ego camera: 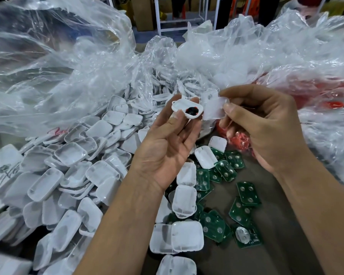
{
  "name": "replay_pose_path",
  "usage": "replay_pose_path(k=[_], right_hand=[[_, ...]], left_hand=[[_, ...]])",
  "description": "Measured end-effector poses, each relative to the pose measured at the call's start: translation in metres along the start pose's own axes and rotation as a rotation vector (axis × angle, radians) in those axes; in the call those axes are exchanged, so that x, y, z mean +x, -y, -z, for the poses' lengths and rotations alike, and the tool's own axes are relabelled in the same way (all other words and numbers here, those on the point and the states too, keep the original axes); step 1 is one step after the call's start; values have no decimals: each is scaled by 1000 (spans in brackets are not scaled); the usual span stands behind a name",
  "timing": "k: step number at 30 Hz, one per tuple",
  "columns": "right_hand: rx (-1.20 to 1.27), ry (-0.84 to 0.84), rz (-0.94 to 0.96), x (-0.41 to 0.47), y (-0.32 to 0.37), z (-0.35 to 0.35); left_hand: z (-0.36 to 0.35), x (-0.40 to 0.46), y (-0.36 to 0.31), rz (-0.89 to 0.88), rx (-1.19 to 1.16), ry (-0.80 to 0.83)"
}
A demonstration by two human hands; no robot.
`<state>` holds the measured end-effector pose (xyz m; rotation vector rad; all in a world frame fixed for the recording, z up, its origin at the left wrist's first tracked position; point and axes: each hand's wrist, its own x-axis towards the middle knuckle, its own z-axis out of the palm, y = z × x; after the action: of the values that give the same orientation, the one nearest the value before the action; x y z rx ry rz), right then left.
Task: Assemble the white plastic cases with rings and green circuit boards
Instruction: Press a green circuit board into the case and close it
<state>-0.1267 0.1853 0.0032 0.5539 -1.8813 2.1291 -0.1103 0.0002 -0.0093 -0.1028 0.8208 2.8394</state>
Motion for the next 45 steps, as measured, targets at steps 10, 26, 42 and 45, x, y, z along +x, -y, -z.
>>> replay_pose_path(k=[10, 26, 42, 45], right_hand=[[-45, 6, 14, 1, 2, 2], [-242, 125, 102, 0, 18, 4], [-268, 108, 124, 0, 16, 3], [-160, 113, 103, 1, 17, 2]], left_hand=[[-1, -2, -2, 19, 15, 29], [-3, -8, 5, 335, 200, 155], [-3, -9, 4, 327, 209, 144], [-3, -9, 4, 332, 211, 139]])
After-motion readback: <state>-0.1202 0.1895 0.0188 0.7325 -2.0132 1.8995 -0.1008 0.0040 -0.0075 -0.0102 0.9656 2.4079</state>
